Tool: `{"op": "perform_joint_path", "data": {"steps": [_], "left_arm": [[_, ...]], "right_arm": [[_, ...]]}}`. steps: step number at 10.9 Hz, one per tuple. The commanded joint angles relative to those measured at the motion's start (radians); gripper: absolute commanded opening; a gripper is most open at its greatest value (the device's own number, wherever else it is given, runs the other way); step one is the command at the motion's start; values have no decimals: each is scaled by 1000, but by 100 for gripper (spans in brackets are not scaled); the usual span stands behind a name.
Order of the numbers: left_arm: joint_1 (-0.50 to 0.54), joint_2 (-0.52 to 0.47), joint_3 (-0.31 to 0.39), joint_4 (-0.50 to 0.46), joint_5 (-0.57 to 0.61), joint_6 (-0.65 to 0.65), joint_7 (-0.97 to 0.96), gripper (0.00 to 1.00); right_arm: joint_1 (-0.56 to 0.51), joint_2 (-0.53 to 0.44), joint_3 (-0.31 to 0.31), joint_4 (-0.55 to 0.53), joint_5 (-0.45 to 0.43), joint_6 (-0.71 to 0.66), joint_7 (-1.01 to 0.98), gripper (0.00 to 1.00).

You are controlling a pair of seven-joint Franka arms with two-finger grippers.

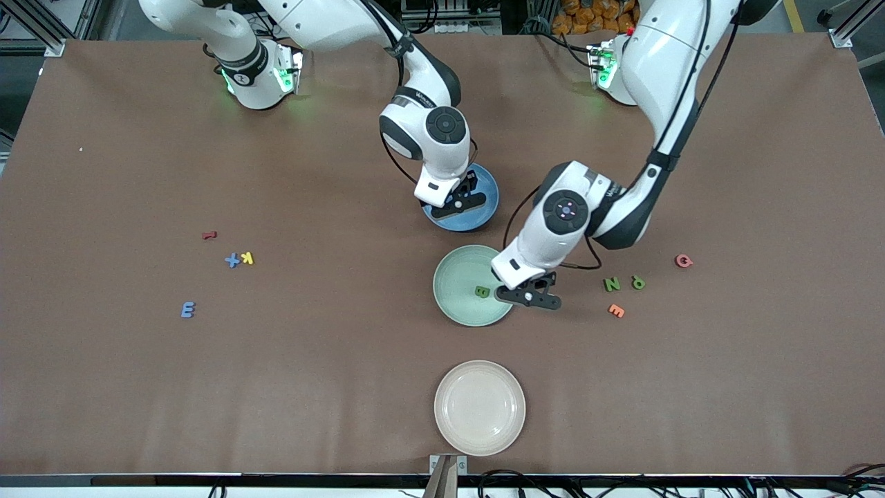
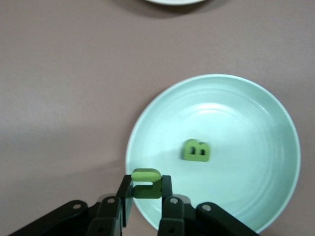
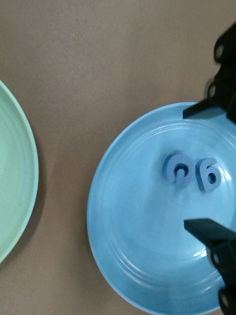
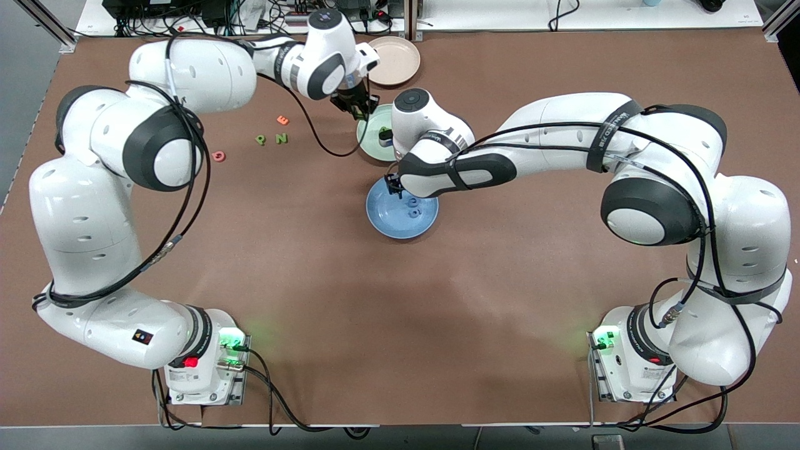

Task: Sort letters by color into matching plates
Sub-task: 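Open both grippers over their plates to drop c and U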

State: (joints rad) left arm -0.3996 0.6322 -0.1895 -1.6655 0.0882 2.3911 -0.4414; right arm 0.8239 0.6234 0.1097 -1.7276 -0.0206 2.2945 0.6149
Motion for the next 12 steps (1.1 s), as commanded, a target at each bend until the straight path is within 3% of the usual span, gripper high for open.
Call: {"op": "perform_joint_path", "data": {"steps": [1, 3, 5, 6, 7, 8, 12], "left_arm": [[-34, 6, 5, 0, 28, -12, -159, 0], [-45, 17, -1, -5, 30, -13, -213, 0], [-45, 18, -16, -6, 30, -16, -262, 14], [-45, 20, -21, -7, 30, -35, -276, 41], [-45, 21, -21, -7, 30, -36, -281, 81], [-47, 21, -21, -5, 30, -36, -295, 100], [-24, -15, -15, -3, 31, -90, -289, 100]], "right_arm": [[-21, -17, 4, 17, -18, -56, 16, 100], [-43, -46, 4, 10, -18, -81, -9, 100], [-64, -73, 4, 8, -18, -130, -39, 100], [-83, -85, 2, 7, -19, -148, -70, 100], [-104, -99, 2, -10, -21, -152, -114, 100], [-129, -125, 1, -36, -25, -152, -153, 100], [-273, -203, -5, -84, -58, -155, -376, 100]]}}
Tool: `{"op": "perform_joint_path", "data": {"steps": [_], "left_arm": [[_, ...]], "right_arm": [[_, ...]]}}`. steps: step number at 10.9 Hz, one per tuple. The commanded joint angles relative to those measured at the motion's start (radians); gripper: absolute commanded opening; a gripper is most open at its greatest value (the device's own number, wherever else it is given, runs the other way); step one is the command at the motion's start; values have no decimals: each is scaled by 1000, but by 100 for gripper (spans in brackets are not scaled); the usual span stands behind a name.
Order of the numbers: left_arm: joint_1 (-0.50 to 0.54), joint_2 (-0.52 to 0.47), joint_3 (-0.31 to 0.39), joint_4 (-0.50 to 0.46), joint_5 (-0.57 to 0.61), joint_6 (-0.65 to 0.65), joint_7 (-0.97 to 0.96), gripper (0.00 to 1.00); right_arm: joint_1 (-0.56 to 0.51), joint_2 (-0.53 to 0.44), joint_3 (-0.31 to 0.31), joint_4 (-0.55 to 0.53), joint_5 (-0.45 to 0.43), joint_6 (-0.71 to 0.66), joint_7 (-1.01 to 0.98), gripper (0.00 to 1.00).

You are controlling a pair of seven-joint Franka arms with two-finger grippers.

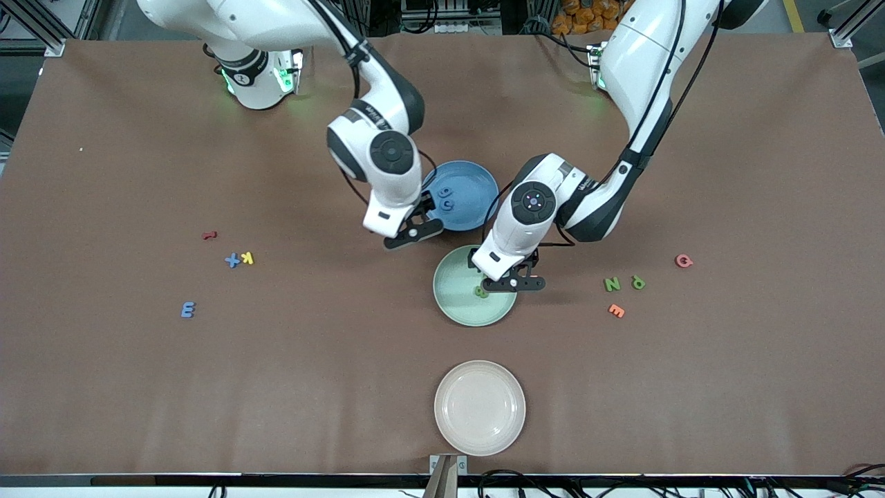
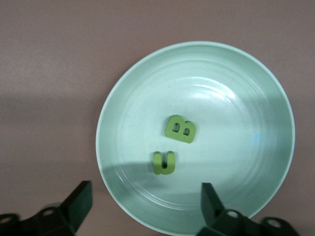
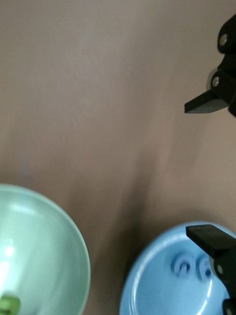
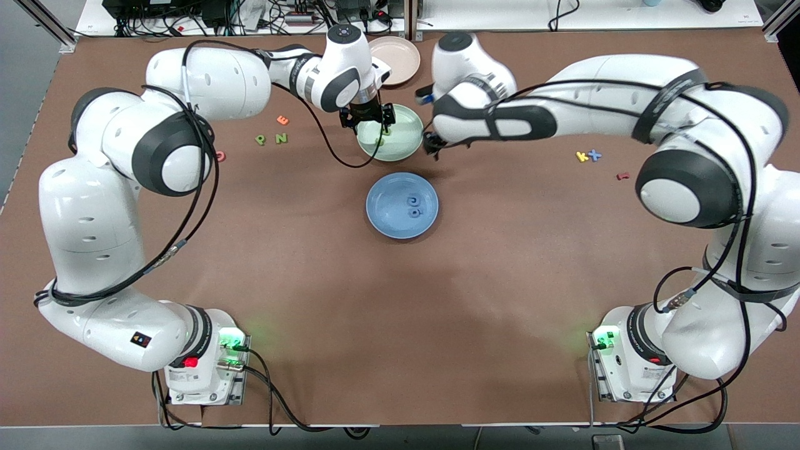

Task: Sort letters by color into matching plates
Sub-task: 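Open both grippers over their plates to drop c and U, then move both grippers back to the remaining letters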

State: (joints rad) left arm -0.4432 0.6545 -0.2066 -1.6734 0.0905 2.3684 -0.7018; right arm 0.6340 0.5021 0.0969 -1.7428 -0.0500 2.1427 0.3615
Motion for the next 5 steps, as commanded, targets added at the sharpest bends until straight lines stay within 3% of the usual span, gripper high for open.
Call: {"op": "perform_joint_path", "data": {"steps": [1, 5], "left_arm": [[53, -59, 1, 4, 35, -98, -21, 100], [191, -131, 18, -3, 41, -181, 206, 100]], "right_arm": [[-123, -95, 4, -72, -31, -23, -209, 100], [-259, -138, -57, -72, -41, -46, -401, 100]]}}
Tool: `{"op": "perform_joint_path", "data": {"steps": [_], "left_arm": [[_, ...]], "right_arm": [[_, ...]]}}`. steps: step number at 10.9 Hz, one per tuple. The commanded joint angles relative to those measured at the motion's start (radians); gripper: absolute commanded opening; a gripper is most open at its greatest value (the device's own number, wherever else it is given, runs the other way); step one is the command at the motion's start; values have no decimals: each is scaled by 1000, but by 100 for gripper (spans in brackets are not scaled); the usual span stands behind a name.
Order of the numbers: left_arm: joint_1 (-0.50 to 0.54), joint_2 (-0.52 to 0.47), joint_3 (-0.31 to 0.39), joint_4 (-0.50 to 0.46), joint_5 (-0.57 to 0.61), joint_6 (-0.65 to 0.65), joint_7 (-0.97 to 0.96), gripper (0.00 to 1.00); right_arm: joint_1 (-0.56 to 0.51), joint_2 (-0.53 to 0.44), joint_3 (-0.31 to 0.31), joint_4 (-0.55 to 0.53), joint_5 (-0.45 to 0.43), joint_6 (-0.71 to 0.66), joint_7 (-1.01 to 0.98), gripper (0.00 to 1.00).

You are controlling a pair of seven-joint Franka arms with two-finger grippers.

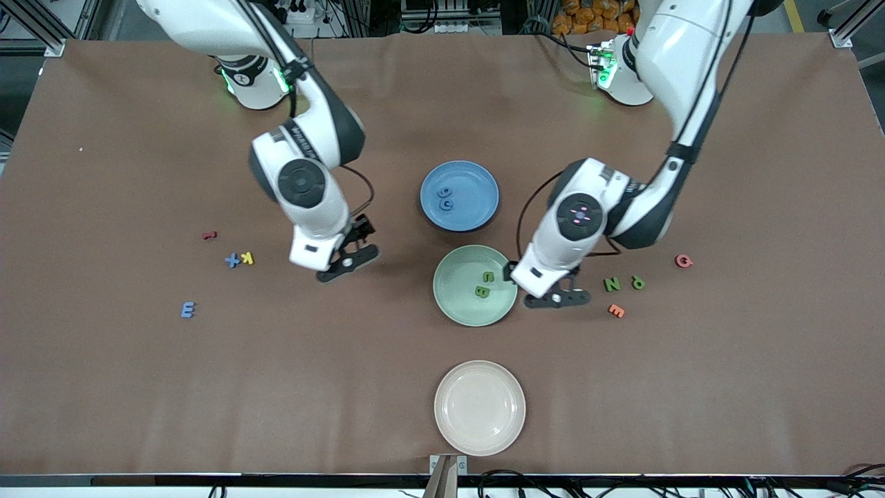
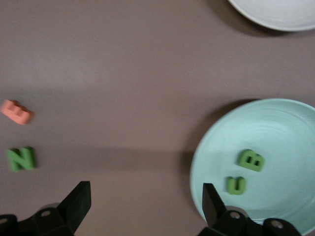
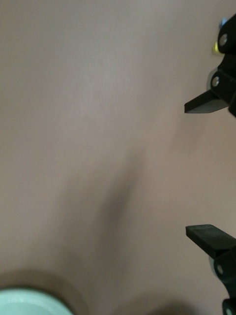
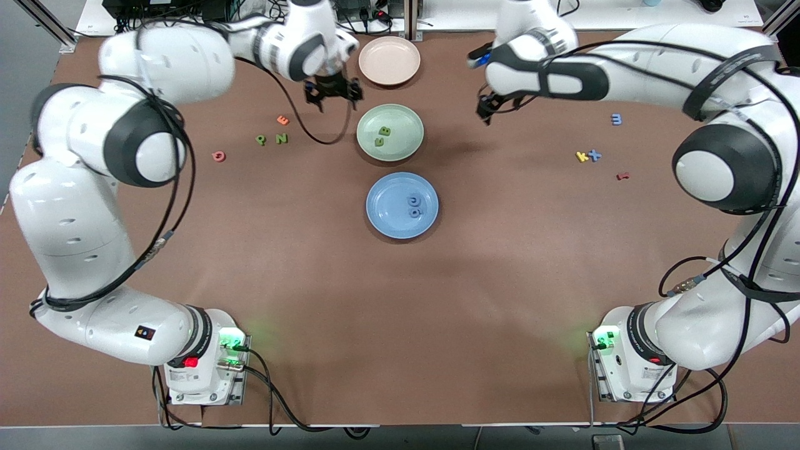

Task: Sort letters by color into matching plates
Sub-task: 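Move both grippers back to the remaining letters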

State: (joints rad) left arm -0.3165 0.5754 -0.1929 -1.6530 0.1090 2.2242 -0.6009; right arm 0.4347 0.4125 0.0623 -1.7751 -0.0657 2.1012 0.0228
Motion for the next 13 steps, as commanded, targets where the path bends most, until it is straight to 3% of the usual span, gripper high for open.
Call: {"op": "perform_joint_path", "data": {"steps": [1, 5, 9, 13], "left_arm": [[83, -63, 10, -25, 21, -49, 150, 100], [142, -75, 27, -85, 21, -52, 165, 100], [172, -120, 70, -215, 18, 70, 147, 100], [172, -135, 98, -324, 6, 204, 72, 97]], "right_arm": [[-71, -52, -66, -40, -26, -4, -85, 100], [-134, -47, -191, -38, -25, -3, -110, 100], [-189, -44, -242, -49, -17, 3, -90, 100], [-195, -54, -249, -79, 6, 20, 226, 100]]}}
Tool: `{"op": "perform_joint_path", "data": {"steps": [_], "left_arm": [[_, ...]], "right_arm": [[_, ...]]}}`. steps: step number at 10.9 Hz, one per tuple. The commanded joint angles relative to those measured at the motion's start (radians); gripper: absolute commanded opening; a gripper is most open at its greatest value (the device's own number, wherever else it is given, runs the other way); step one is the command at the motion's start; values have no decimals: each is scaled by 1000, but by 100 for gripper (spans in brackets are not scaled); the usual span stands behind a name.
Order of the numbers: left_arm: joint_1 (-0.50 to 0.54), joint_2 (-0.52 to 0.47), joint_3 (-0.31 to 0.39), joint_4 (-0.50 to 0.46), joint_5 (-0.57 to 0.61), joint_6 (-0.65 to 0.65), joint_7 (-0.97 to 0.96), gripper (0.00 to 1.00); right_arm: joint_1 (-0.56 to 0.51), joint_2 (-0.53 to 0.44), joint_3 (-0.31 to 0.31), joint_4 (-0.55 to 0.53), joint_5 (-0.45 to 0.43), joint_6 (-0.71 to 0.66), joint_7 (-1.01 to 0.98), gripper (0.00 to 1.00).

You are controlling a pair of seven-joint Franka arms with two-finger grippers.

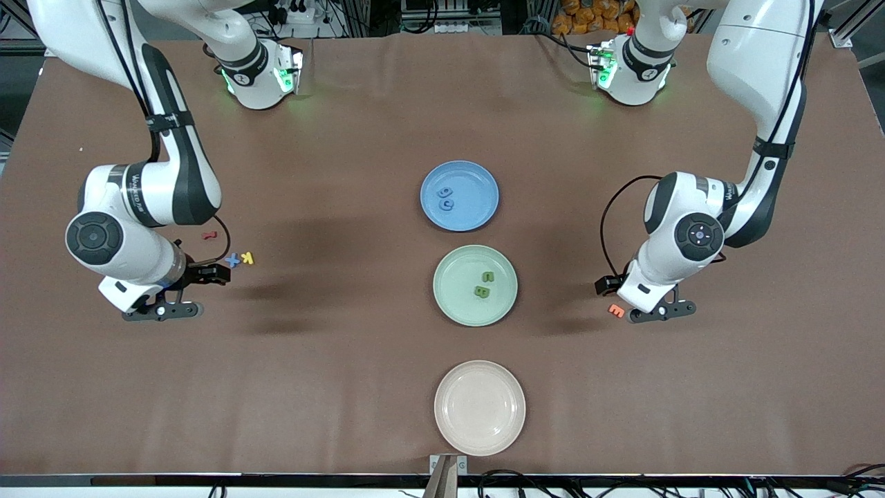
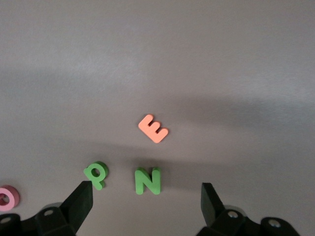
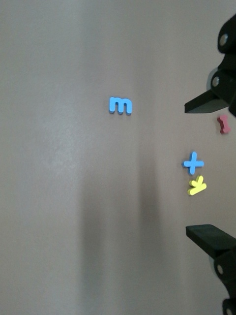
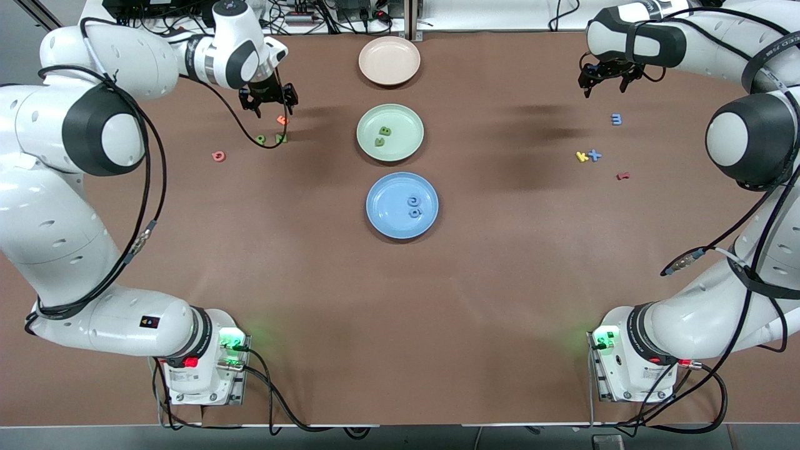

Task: Sort letters by color into matching plates
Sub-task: 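Move both grippers back to the remaining letters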

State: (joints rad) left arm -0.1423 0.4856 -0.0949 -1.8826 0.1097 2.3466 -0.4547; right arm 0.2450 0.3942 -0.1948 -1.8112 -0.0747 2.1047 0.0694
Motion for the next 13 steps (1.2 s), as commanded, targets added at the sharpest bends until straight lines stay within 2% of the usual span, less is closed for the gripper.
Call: {"op": "perform_joint_path", "data": {"steps": [1, 3, 5, 8, 13], "left_arm": [[-3, -44, 0, -127, 5, 141, -100, 97], [-3, -35, 0, -165, 5, 207, -124, 96], [-3, -30, 0, -181, 5, 223, -127, 93], [-2, -18, 1, -190, 5, 223, -134, 89], [4, 19, 1, -176, 5, 243, -133, 79]], "right_arm": [[-10, -35, 8, -53, 16, 34, 270, 100], [-24, -50, 8, -140, 15, 179, 503, 100], [-52, -58, 8, -216, 16, 311, 622, 100], [-90, -72, 8, -309, 150, 422, 641, 100], [-102, -55, 8, -394, 271, 509, 641, 100]]}}
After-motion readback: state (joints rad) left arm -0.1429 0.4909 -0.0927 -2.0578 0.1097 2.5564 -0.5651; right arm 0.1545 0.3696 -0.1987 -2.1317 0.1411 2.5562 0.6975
